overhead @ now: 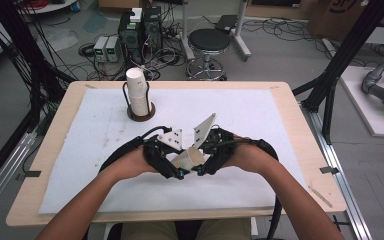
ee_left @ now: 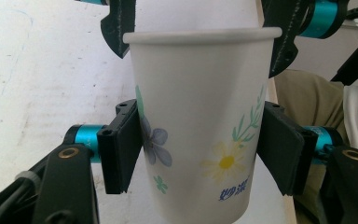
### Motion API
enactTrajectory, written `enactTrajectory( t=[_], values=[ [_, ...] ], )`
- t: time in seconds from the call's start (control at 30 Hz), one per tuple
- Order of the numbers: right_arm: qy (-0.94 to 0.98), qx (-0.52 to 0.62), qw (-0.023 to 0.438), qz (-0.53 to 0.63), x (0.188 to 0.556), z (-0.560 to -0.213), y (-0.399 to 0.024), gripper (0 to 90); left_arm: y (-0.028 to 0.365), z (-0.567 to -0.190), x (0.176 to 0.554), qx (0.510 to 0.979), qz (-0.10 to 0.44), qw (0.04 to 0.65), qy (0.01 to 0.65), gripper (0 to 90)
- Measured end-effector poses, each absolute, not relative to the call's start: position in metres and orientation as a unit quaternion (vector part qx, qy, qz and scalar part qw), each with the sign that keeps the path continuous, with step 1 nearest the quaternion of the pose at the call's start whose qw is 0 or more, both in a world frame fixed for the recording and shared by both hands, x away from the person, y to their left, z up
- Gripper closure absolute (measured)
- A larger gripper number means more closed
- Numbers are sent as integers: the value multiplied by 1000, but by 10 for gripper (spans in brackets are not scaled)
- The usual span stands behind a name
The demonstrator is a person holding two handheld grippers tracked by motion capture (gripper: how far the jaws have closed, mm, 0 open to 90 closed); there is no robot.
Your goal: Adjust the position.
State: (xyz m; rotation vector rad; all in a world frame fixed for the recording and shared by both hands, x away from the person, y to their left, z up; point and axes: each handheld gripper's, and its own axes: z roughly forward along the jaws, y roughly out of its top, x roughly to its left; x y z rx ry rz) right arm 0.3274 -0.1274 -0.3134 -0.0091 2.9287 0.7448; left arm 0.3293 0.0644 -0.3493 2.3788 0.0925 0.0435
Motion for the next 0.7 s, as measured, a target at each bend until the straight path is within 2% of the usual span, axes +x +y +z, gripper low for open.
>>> enactTrajectory(
  t=[0.33, 0.43, 0.7],
  values=[
    [966, 3, 56, 254, 329, -313, -129, 300, 66, -351, 329, 922, 14, 385, 44, 364],
    [958, 15, 55, 282, 330, -313, -134, 254, 70, -352, 330, 918, 20, 392, 52, 364],
    [927, 63, 49, 367, 332, -314, -159, 221, 89, -362, 332, 895, 20, 436, 94, 361]
  ],
)
